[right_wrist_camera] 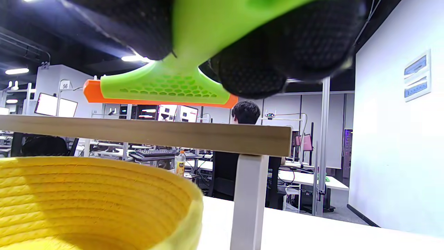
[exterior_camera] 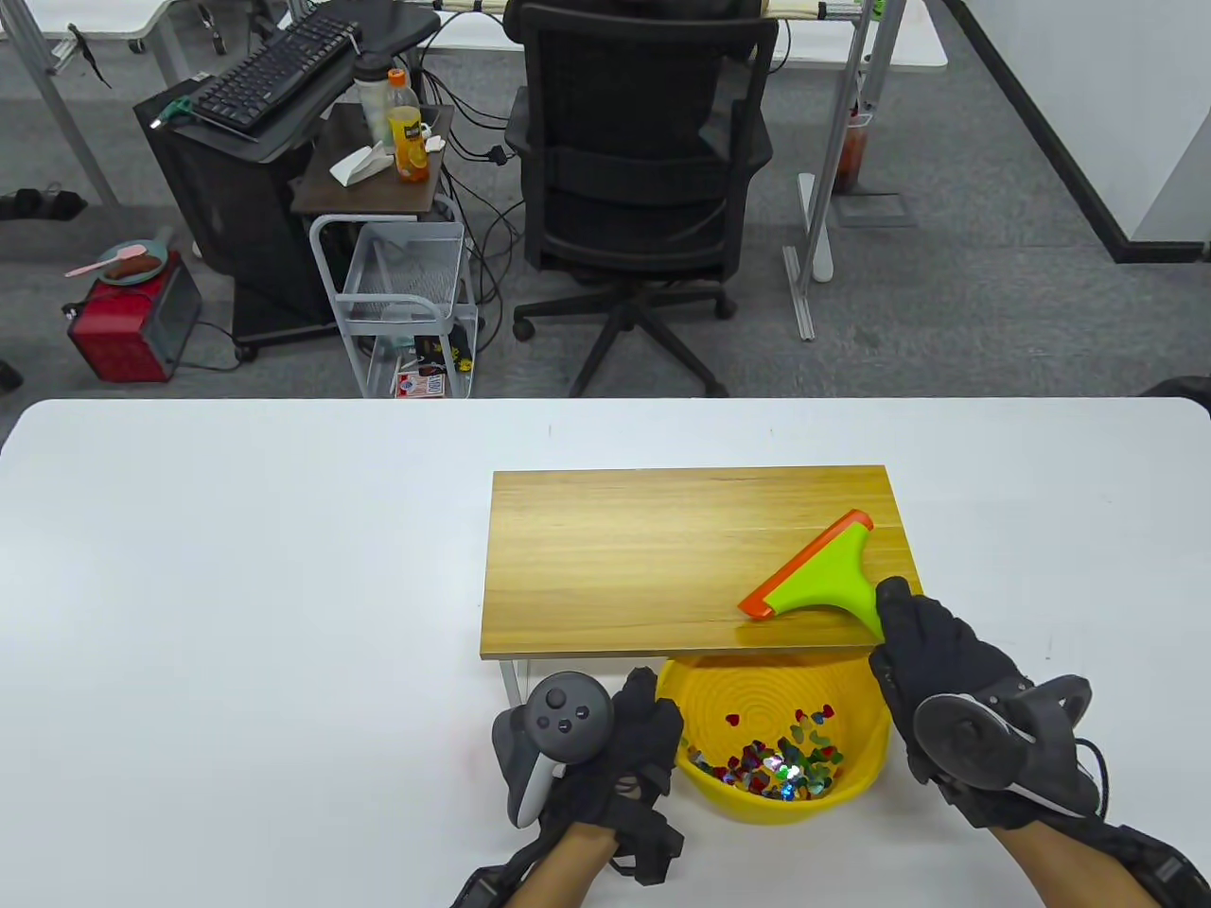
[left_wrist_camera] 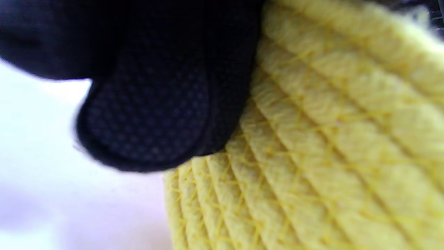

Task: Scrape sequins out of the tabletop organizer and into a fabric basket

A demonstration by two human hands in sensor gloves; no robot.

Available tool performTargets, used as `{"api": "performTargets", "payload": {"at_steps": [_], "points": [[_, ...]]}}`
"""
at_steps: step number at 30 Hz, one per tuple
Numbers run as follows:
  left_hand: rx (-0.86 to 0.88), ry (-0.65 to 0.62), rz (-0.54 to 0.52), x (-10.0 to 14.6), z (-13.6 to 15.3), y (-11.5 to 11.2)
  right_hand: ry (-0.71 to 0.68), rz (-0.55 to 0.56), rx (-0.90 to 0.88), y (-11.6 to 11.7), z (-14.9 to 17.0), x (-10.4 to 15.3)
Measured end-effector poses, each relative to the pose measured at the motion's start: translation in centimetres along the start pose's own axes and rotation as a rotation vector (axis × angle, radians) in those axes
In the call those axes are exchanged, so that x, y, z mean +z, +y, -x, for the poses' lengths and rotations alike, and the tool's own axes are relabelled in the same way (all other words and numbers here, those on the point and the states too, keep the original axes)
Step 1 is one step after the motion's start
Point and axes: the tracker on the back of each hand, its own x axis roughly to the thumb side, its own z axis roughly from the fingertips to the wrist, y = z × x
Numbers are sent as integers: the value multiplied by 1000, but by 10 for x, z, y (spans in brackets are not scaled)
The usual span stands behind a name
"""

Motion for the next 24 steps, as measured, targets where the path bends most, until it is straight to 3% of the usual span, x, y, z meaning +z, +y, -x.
{"api": "performTargets", "payload": {"at_steps": [5, 11, 14, 24], "points": [[-66, -17, 38, 8, -2, 24, 9, 22, -12, -3, 2, -1], [-120, -46, 121, 13, 4, 70, 12, 43, -1, -5, 3, 0], [-143, -52, 112, 18, 8, 92, 19, 42, 1, -5, 3, 0], [-83, -90, 202, 36, 16, 158, 40, 38, 5, -6, 6, 0]]}}
